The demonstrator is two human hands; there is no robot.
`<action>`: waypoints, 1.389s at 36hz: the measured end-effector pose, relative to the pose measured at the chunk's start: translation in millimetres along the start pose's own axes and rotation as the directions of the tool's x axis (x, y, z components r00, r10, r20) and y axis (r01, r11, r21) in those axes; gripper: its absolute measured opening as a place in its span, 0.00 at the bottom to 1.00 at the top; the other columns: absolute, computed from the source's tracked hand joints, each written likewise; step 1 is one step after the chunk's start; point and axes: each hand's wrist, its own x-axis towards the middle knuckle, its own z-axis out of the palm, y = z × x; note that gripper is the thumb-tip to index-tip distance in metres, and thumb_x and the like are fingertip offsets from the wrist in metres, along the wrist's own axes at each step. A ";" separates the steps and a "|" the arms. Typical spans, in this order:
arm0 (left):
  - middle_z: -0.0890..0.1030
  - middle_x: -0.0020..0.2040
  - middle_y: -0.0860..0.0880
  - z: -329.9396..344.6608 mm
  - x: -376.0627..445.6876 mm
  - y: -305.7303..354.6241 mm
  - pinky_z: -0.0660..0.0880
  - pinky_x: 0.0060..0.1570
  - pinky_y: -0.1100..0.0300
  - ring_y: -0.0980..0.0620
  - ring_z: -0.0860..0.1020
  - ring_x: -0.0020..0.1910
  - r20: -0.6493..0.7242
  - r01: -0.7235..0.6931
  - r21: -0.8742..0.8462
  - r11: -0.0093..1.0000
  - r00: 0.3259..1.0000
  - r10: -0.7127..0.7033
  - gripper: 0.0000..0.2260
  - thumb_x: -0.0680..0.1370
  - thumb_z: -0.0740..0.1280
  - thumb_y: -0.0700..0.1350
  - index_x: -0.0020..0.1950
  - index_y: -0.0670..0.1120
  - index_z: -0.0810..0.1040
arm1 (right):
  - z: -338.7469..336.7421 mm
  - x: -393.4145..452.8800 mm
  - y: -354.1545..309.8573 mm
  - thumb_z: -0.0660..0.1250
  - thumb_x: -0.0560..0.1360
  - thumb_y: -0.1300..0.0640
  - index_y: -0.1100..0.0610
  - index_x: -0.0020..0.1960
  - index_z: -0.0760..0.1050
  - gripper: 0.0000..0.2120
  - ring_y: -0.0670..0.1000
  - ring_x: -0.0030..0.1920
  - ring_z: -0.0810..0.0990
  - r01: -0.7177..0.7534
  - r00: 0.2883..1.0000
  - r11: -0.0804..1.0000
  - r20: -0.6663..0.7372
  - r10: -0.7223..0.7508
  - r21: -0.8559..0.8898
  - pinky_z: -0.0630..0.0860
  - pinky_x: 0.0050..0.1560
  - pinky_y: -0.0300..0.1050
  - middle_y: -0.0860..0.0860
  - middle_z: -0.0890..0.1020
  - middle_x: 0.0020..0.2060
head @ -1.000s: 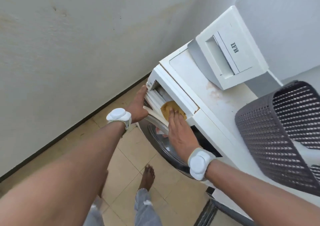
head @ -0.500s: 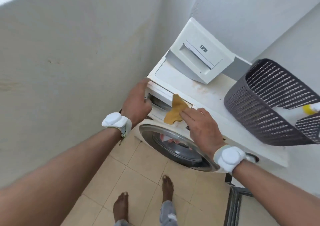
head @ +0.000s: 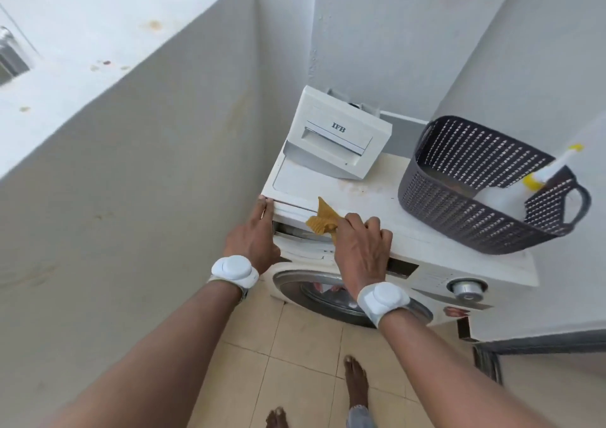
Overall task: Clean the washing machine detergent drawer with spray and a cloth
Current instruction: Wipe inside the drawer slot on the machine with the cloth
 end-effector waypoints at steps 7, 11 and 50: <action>0.52 0.86 0.53 -6.7 1.3 5.6 0.70 0.40 0.55 0.37 0.83 0.49 0.007 0.013 0.053 0.998 1.000 -0.013 0.39 0.75 0.67 0.44 0.84 0.48 0.55 | -3.1 10.9 -14.8 0.68 0.77 0.60 0.52 0.45 0.80 0.05 0.56 0.49 0.72 -0.137 0.987 0.991 0.083 0.137 -0.013 0.63 0.43 0.49 0.49 0.78 0.50; 0.55 0.86 0.51 -8.7 5.8 7.5 0.69 0.41 0.55 0.36 0.83 0.51 0.006 0.000 0.080 0.997 1.000 -0.001 0.36 0.76 0.66 0.43 0.83 0.46 0.58 | 3.2 18.0 -42.0 0.72 0.74 0.64 0.55 0.42 0.79 0.06 0.56 0.44 0.73 -0.139 0.983 0.984 0.137 0.124 0.108 0.63 0.35 0.47 0.50 0.77 0.47; 0.81 0.68 0.45 -51.0 60.8 -17.9 0.73 0.59 0.53 0.39 0.79 0.63 -0.179 -0.012 -0.318 0.948 0.983 -0.048 0.19 0.81 0.62 0.43 0.72 0.48 0.79 | -5.0 10.1 -22.1 0.71 0.76 0.58 0.54 0.53 0.83 0.06 0.55 0.44 0.72 -0.249 0.966 0.942 0.123 0.226 0.223 0.75 0.38 0.50 0.52 0.76 0.45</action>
